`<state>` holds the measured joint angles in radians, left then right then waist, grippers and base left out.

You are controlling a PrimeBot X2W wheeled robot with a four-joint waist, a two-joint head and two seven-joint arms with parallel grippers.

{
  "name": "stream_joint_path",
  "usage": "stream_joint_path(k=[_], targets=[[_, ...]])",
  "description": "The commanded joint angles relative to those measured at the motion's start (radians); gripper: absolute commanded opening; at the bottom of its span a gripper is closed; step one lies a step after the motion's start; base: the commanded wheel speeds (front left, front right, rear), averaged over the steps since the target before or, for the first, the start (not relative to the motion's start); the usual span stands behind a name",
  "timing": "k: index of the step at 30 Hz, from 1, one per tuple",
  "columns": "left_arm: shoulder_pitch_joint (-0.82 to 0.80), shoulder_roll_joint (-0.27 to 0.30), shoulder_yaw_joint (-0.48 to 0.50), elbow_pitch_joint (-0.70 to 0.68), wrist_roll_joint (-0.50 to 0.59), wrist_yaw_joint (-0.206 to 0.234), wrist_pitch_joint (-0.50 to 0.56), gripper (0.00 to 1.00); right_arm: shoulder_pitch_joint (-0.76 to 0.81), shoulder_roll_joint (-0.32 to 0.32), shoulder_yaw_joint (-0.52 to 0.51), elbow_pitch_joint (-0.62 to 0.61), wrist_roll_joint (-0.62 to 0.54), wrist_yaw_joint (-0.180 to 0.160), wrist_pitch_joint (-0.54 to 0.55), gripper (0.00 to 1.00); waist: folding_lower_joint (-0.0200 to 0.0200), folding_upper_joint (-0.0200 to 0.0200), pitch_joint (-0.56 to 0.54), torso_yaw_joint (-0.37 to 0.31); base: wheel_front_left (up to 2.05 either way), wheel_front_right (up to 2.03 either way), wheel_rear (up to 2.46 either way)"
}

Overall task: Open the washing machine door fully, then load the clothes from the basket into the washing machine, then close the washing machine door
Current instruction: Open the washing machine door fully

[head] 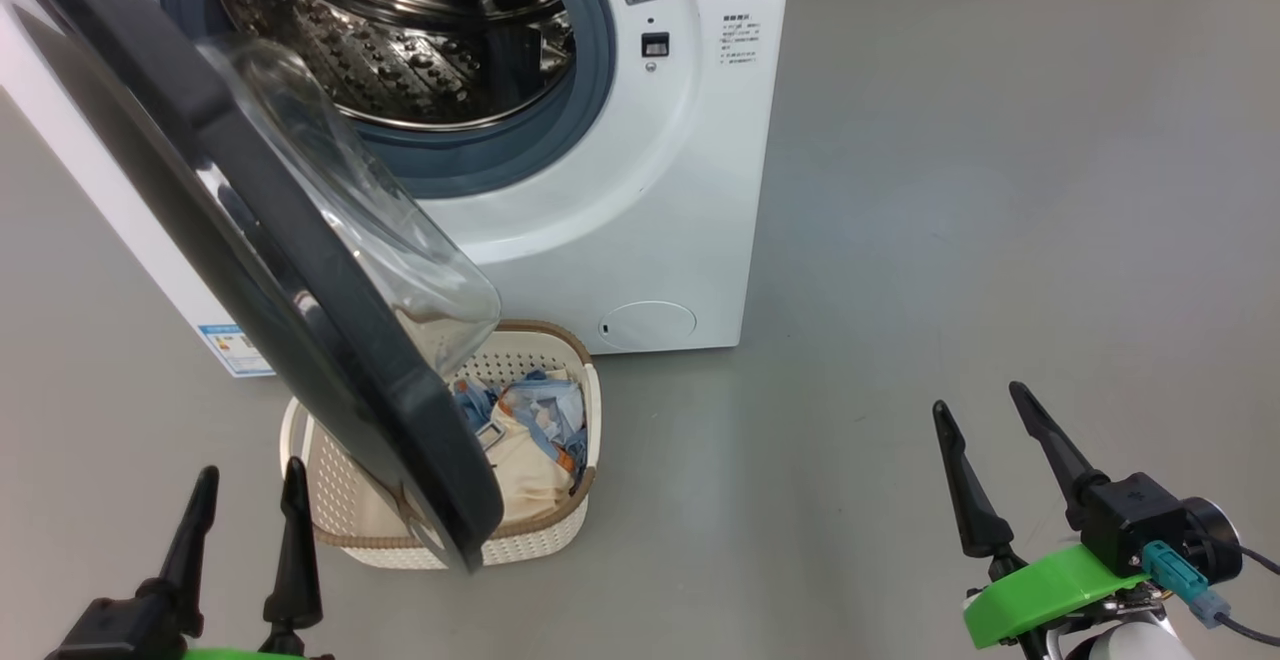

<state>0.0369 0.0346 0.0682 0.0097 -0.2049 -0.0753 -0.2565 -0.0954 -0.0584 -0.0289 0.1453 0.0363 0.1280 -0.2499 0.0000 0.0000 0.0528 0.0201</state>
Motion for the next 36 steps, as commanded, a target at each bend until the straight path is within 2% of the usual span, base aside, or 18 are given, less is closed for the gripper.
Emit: stream_joint_path(k=[1, 7, 8, 9, 10, 16, 21, 26, 31, 36], targets=[[-0.021, 0.016, 0.025, -0.020, 0.002, 0.002, -0.005, 1.00, -0.003, 0.003, 0.022, -0.016, -0.008, 0.003, -0.012, 1.00, 0.0000, 0.0000, 0.001, 0.001, 0.00, 0.00, 0.00], [-0.024, 0.016, 0.012, -0.019, -0.004, 0.003, -0.005, 1.00, -0.006, 0.003, 0.020, -0.003, -0.007, 0.003, -0.012, 1.00, 0.0000, 0.0000, 0.001, 0.006, 0.00, 0.00, 0.00], [-0.024, 0.016, 0.011, -0.018, -0.004, 0.003, -0.005, 0.85, -0.006, 0.004, 0.019, -0.003, -0.009, 0.003, -0.012, 1.00, 0.0000, 0.0000, 0.001, 0.006, 0.00, 0.00, 0.00], [-0.025, 0.016, 0.009, -0.017, -0.004, 0.002, -0.005, 0.12, -0.007, 0.004, 0.018, -0.002, -0.010, 0.003, -0.012, 1.00, 0.0000, 0.0000, 0.001, 0.007, 0.00, 0.00, 0.00], [-0.025, 0.016, 0.007, -0.017, -0.006, 0.003, -0.005, 0.00, -0.007, 0.004, 0.017, -0.001, -0.011, 0.003, -0.012, 1.00, 0.0000, 0.0000, 0.002, 0.007, 0.00, 0.00, 0.00], [-0.051, 0.016, 0.025, -0.092, -0.010, 0.009, -0.005, 0.00, -0.012, 0.004, 0.015, 0.003, -0.012, 0.003, -0.012, 1.00, 0.0000, 0.0000, 0.010, 0.008, 0.00, 0.00, 0.00], [-0.110, 0.016, 0.040, -0.260, -0.066, 0.008, -0.005, 0.00, -0.015, 0.005, 0.014, 0.006, -0.011, 0.003, -0.012, 1.00, 0.0000, 0.0000, 0.013, 0.008, 0.00, 0.00, 0.00], [-0.163, 0.016, 0.016, -0.417, -0.060, -0.003, -0.005, 0.00, -0.020, 0.005, 0.018, 0.009, -0.009, 0.003, -0.012, 1.00, 0.0000, 0.0000, 0.014, 0.004, 0.00, 0.00, 0.00], [-0.186, 0.016, -0.074, -0.495, -0.044, -0.033, -0.005, 0.00, -0.026, 0.006, 0.025, 0.011, -0.004, 0.003, -0.012, 1.00, 0.0000, 0.0000, 0.016, -0.002, 0.00, 0.00, 0.00], [-0.188, 0.016, -0.261, -0.480, -0.022, -0.053, -0.005, 0.00, -0.023, 0.002, 0.035, 0.020, 0.001, 0.003, -0.012, 1.00, 0.0000, 0.0000, 0.019, -0.004, 0.00, 0.00, 0.00]])
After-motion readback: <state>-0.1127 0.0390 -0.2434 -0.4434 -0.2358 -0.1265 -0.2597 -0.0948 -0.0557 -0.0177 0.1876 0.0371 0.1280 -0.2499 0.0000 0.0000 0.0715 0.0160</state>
